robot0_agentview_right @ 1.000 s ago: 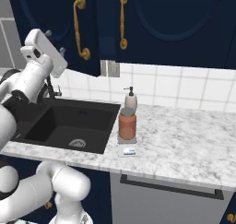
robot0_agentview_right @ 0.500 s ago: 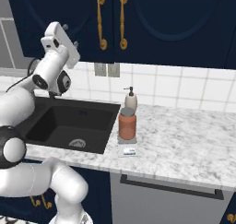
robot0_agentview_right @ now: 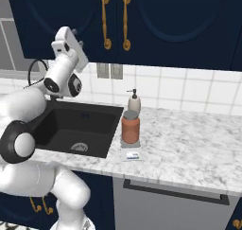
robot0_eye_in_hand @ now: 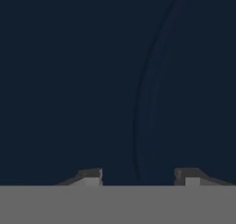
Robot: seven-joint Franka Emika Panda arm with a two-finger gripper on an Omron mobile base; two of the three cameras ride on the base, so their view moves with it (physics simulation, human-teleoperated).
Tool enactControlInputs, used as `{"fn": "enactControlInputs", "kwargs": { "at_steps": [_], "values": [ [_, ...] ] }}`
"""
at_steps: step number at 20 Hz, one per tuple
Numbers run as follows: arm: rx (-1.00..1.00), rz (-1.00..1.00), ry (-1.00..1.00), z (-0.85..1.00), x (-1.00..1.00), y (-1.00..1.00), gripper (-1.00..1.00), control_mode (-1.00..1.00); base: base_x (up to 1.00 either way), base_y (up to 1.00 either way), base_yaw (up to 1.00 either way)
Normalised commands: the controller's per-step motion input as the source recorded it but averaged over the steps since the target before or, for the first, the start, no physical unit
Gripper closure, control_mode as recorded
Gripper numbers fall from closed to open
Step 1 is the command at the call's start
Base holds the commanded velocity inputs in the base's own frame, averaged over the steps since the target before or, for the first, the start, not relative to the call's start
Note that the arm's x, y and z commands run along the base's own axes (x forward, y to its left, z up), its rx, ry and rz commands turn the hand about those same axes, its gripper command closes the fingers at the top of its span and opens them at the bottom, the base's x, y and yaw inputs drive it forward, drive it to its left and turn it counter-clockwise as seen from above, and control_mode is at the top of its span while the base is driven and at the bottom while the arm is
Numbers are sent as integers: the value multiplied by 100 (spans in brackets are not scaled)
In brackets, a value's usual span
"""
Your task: Pick the honey bottle and place it on the digital scale for weighing, and close the cabinet.
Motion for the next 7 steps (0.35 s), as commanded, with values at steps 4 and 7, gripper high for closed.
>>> {"fn": "enactControlInputs", "kwargs": {
  "at_steps": [4,7],
  "values": [
    [5,13,7,-56,100,-16,-100,-100,0,0,0],
    [4,21,5,-52,100,-1,-100,-100,0,0,0]
  ]
}}
